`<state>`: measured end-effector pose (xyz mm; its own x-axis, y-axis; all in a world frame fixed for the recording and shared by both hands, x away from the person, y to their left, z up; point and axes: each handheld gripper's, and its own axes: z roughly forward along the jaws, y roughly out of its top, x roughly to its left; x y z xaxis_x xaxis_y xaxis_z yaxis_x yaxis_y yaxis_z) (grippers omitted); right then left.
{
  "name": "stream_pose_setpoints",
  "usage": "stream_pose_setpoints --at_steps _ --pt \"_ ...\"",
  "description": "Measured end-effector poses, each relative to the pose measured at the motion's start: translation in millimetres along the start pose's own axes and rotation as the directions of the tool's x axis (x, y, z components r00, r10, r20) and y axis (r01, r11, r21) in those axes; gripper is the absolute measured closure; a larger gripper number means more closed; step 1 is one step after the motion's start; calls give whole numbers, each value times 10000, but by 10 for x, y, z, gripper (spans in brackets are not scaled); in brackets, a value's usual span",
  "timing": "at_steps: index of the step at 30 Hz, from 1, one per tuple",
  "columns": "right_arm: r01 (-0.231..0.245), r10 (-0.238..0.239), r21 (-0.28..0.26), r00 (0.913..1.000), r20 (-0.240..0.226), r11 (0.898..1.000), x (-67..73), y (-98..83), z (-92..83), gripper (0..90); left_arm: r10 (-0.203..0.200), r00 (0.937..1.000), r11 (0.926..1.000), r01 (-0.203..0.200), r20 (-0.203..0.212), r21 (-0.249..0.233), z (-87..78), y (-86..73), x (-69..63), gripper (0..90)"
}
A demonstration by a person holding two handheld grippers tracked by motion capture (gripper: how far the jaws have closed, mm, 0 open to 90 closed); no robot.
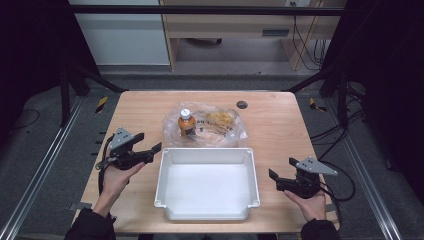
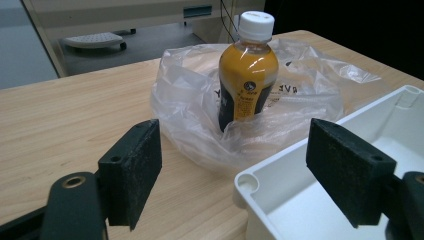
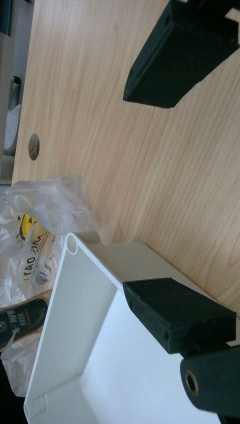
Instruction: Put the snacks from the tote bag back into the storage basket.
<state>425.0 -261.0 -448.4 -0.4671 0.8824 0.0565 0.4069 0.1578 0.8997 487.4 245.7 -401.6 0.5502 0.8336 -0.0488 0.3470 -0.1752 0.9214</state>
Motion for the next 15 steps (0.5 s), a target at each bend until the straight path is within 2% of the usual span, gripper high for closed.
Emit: stream_pose_setpoints --at_steps 15 --pt "35 -35 11 10000 -26 10000 6 3 -2 130 214 9998 9998 -214 16 -3 236 229 -106 221"
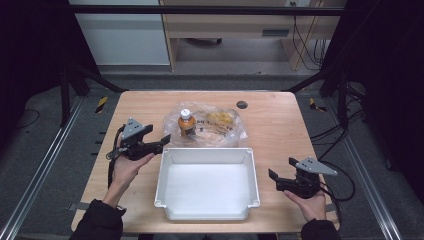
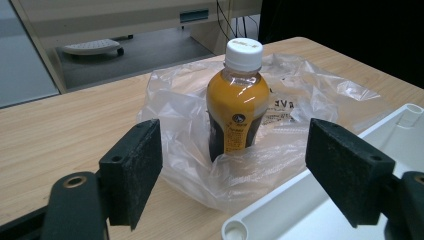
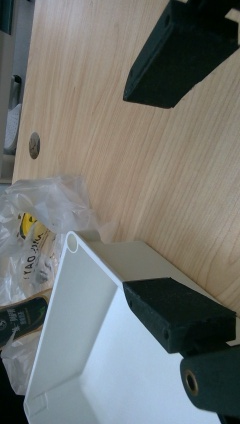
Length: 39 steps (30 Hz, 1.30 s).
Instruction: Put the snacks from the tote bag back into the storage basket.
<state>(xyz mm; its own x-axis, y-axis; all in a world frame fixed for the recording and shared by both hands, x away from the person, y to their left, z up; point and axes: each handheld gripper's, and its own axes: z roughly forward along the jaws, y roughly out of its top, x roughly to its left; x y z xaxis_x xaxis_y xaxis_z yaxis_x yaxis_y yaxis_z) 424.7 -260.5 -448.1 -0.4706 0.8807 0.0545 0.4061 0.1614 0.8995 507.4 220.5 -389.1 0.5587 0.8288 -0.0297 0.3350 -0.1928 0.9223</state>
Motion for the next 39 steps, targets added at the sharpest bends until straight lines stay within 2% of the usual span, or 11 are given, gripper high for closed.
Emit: stream_pose_setpoints --at_steps 16,28,39 --pt "19 -19 61 10000 -1 10000 4 -4 9 131 71 9999 10000 -70 -112 16 158 121 -23 228" --pt "21 -21 67 10000 -14 10000 3 -4 10 131 419 9989 9991 -419 -217 -30 287 308 -102 248" --pt "-4 4 49 10000 -2 10000 -1 -5 10 133 514 9982 9986 -516 -313 -69 433 397 -165 268"
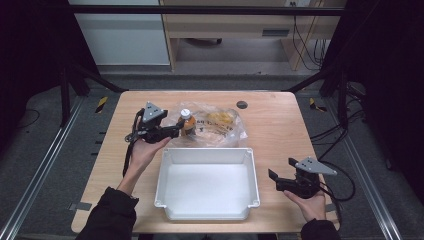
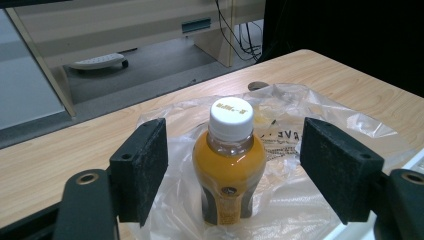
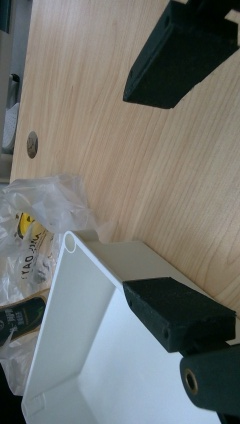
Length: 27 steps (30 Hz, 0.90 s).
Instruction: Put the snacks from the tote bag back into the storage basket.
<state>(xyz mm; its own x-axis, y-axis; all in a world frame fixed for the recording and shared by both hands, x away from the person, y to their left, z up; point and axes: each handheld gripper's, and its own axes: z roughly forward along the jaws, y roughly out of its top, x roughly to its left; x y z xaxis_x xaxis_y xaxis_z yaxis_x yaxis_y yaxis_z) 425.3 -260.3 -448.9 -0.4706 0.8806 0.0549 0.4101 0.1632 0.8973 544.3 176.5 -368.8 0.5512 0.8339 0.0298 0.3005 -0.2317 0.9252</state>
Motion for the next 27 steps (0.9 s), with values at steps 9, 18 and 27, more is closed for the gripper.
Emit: stream_pose_setpoints --at_steps 9,18,27 --pt "-20 20 16 10000 -11 10000 -1 -2 -1 135 -77 9997 10000 77 -223 24 137 -3 6 293" --pt "-15 15 50 10000 -41 10000 -1 -5 3 137 -36 9995 10000 38 -300 69 238 -23 -13 324" --pt "-13 13 40 10000 -48 10000 -9 -9 4 138 2 9993 9999 2 -362 112 374 -51 -40 356"
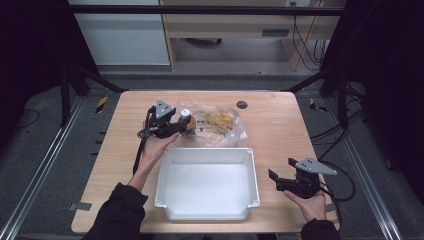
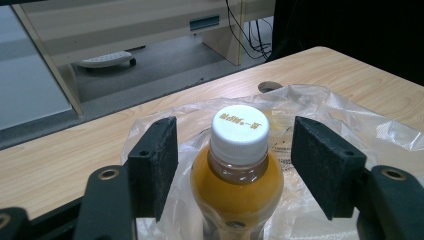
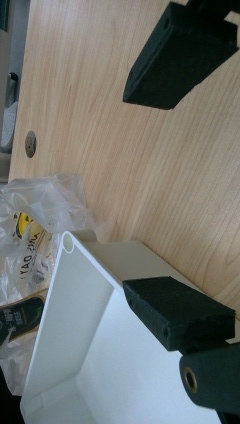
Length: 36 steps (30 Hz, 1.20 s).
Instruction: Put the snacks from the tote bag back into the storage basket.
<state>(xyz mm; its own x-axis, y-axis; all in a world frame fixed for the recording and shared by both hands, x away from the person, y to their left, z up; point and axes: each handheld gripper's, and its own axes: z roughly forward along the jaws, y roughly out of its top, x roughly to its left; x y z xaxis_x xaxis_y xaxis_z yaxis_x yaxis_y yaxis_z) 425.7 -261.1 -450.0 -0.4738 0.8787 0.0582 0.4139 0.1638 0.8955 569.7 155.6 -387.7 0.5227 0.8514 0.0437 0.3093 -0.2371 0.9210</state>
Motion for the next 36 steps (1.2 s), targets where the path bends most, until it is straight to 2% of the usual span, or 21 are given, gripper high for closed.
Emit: stream_pose_setpoints --at_steps 8,16,25,28,36 --pt "25 -25 45 10000 16 10000 -1 -3 1 140 3 9999 10000 -2 -121 67 98 -30 -14 376" --pt "22 -22 71 10000 -22 10000 -2 -9 6 145 4 9999 9999 -3 -132 130 161 -54 1 471" --pt "-10 10 30 10000 -40 10000 -6 -8 2 147 82 9999 10000 -82 -91 32 225 -57 -46 558" --pt "-31 32 46 10000 -52 10000 -7 -9 8 148 106 9996 9998 -101 -253 182 241 -23 -64 566" --pt "-88 89 189 9999 -71 9998 -14 -22 42 150 86 9996 9991 -75 -257 408 269 23 -64 582"
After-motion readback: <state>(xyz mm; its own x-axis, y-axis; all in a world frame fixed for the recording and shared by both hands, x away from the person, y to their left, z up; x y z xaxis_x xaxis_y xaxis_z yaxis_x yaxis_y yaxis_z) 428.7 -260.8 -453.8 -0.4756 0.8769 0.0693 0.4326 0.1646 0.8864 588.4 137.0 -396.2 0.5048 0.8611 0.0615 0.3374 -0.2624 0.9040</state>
